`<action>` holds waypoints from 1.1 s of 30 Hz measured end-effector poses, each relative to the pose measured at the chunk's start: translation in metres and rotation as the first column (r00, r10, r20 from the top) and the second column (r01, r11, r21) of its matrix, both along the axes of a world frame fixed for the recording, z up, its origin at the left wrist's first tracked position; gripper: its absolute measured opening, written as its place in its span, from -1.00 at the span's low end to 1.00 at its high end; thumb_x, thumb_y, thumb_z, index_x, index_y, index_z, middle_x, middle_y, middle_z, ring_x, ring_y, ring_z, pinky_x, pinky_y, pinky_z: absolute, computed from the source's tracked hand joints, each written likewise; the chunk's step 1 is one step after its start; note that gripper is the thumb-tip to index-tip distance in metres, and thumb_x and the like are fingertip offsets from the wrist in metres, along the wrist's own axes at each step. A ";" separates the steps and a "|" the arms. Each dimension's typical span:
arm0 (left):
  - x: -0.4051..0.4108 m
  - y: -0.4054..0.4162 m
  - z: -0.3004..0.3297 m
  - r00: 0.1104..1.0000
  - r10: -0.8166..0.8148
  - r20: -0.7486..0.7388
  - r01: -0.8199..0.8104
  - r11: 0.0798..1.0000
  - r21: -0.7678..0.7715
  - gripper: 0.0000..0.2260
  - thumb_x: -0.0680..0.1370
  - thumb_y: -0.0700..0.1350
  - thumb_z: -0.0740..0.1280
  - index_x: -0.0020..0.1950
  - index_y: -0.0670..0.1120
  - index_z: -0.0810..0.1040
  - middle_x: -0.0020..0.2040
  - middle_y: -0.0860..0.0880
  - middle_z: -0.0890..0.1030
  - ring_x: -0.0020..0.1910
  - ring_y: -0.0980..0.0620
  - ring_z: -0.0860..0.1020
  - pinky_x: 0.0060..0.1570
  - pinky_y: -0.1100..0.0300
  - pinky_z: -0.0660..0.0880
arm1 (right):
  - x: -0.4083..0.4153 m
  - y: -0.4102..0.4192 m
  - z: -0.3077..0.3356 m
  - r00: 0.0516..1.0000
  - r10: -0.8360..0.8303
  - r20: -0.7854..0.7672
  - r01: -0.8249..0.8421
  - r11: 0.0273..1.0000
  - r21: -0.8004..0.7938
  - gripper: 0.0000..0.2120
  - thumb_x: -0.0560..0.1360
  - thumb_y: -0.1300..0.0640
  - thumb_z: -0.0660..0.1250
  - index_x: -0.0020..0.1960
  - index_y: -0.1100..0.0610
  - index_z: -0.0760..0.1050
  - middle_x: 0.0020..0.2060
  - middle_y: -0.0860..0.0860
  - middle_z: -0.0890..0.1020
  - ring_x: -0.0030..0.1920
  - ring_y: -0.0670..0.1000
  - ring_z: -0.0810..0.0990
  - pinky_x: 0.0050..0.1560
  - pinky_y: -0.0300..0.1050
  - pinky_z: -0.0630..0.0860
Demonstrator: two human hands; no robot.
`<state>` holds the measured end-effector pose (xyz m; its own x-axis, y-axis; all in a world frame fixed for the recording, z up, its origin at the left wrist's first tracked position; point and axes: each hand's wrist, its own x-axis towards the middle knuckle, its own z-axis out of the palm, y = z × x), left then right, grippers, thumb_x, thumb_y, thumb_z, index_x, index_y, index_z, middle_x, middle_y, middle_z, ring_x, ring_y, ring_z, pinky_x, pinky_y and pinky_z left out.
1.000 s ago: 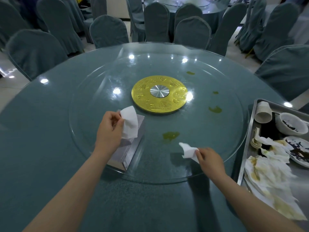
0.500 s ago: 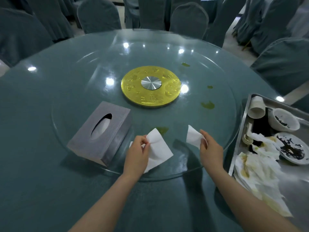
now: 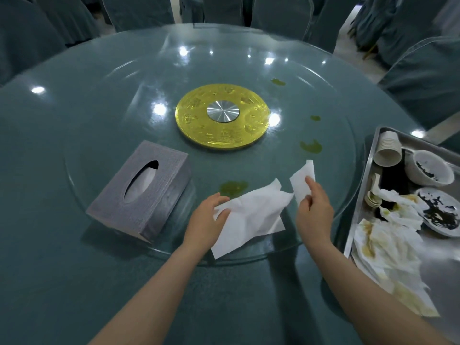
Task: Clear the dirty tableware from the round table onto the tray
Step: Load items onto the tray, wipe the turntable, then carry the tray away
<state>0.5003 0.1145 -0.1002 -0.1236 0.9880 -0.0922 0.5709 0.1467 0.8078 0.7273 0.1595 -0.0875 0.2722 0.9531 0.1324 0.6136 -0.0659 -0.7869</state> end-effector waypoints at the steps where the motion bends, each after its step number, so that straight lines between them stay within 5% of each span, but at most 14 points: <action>1: -0.008 -0.004 -0.007 0.997 0.024 -0.070 -0.025 1.000 -0.010 -0.62 0.56 -0.05 0.32 0.37 -0.03 0.43 0.46 0.00 0.34 0.47 0.05 0.24 0.34 0.29 0.15 | -0.003 -0.002 0.000 0.999 0.027 0.026 -0.027 1.000 0.015 -0.59 0.59 0.30 0.10 0.42 0.15 0.35 0.38 0.04 0.43 0.39 0.04 0.35 0.37 -0.17 0.22; 4: -0.031 -0.016 -0.027 0.939 0.002 -0.343 -0.068 0.981 -0.179 -0.25 0.51 0.16 0.33 0.56 -0.04 0.04 0.58 -0.03 -0.02 0.55 -0.02 -0.08 0.47 0.04 -0.09 | -0.020 -0.009 -0.002 0.987 0.128 0.093 -0.131 0.991 0.030 -0.59 0.60 0.21 0.14 0.45 0.16 0.31 0.40 0.06 0.40 0.42 0.01 0.29 0.34 -0.33 0.09; 7: -0.042 -0.023 -0.041 0.859 -0.149 -0.489 0.011 0.962 -0.273 -0.12 0.49 0.32 0.21 0.56 -0.02 -0.24 0.55 -0.04 -0.31 0.52 -0.03 -0.32 0.45 0.00 -0.29 | -0.037 -0.017 -0.010 0.947 0.283 0.155 -0.276 0.959 -0.062 -0.49 0.60 0.02 0.16 0.51 0.13 0.17 0.50 0.03 0.23 0.47 -0.07 0.13 0.32 -0.41 -0.03; 13: -0.046 -0.022 -0.045 0.837 -0.201 -0.509 0.049 0.954 -0.296 -0.09 0.48 0.37 0.15 0.53 -0.01 -0.33 0.46 0.01 -0.45 0.44 0.03 -0.44 0.38 0.03 -0.39 | -0.059 -0.024 -0.036 0.861 0.445 0.248 -0.335 0.861 -0.382 -0.01 0.41 -0.36 0.24 0.55 0.14 -0.18 0.53 -0.10 -0.21 0.53 0.00 -0.04 0.45 -0.04 0.12; 16: -0.048 -0.023 -0.045 0.832 -0.214 -0.513 0.056 0.951 -0.305 -0.09 0.47 0.37 0.15 0.54 -0.02 -0.33 0.50 -0.01 -0.43 0.45 0.03 -0.43 0.38 0.04 -0.40 | -0.073 -0.024 -0.044 0.825 0.432 0.364 -0.260 0.863 -0.434 0.08 0.36 -0.42 0.22 0.54 0.17 -0.23 0.54 0.01 -0.23 0.53 0.03 -0.17 0.49 -0.02 -0.12; 20: -0.053 -0.022 -0.042 0.878 -0.208 -0.431 0.071 0.947 -0.313 -0.10 0.48 0.38 0.12 0.53 -0.03 -0.35 0.51 0.02 -0.39 0.40 0.13 -0.45 0.37 0.10 -0.41 | -0.082 -0.021 -0.051 0.755 0.457 0.471 -0.225 0.854 -0.468 -0.20 0.55 -0.27 0.03 0.55 0.18 -0.20 0.54 0.08 -0.21 0.53 0.07 -0.25 0.47 -0.02 -0.28; 23: -0.058 -0.021 -0.043 0.899 -0.197 -0.390 0.077 0.950 -0.302 -0.11 0.48 0.38 0.08 0.52 -0.03 -0.36 0.53 0.02 -0.36 0.39 0.16 -0.44 0.37 0.12 -0.41 | -0.073 -0.018 -0.053 0.723 0.470 0.507 -0.261 0.865 -0.429 -0.48 0.65 0.05 -0.03 0.56 0.15 -0.08 0.56 0.04 -0.11 0.54 0.06 -0.16 0.52 -0.03 -0.13; 26: -0.063 -0.022 -0.044 0.896 -0.213 -0.389 0.093 0.948 -0.305 -0.08 0.46 0.41 0.09 0.51 -0.03 -0.39 0.52 0.03 -0.37 0.38 0.16 -0.46 0.36 0.13 -0.42 | -0.055 -0.010 -0.054 0.673 0.506 0.540 -0.326 0.857 -0.398 -0.48 0.61 0.30 -0.02 0.55 0.11 0.03 0.56 -0.01 -0.03 0.54 0.02 -0.09 0.45 -0.08 0.12; 30: -0.071 -0.021 -0.042 0.904 -0.242 -0.353 0.127 0.939 -0.320 0.06 0.35 0.47 0.18 0.49 -0.01 -0.43 0.49 0.06 -0.42 0.37 0.16 -0.48 0.36 0.13 -0.42 | -0.039 0.015 -0.048 0.687 0.497 0.531 -0.321 0.862 -0.391 -0.47 0.59 0.36 -0.02 0.53 0.12 0.08 0.55 0.00 0.01 0.54 0.01 -0.06 0.35 -0.04 0.28; 33: -0.076 -0.022 -0.042 0.877 -0.295 -0.379 0.160 0.924 -0.348 0.23 0.22 0.47 0.33 0.47 -0.01 -0.47 0.43 0.08 -0.51 0.38 0.10 -0.52 0.36 0.11 -0.45 | -0.051 0.040 -0.043 0.728 0.500 0.469 -0.322 0.853 -0.411 -0.54 0.62 0.26 0.00 0.51 0.19 0.09 0.55 0.09 0.03 0.54 0.09 -0.05 0.43 -0.01 0.14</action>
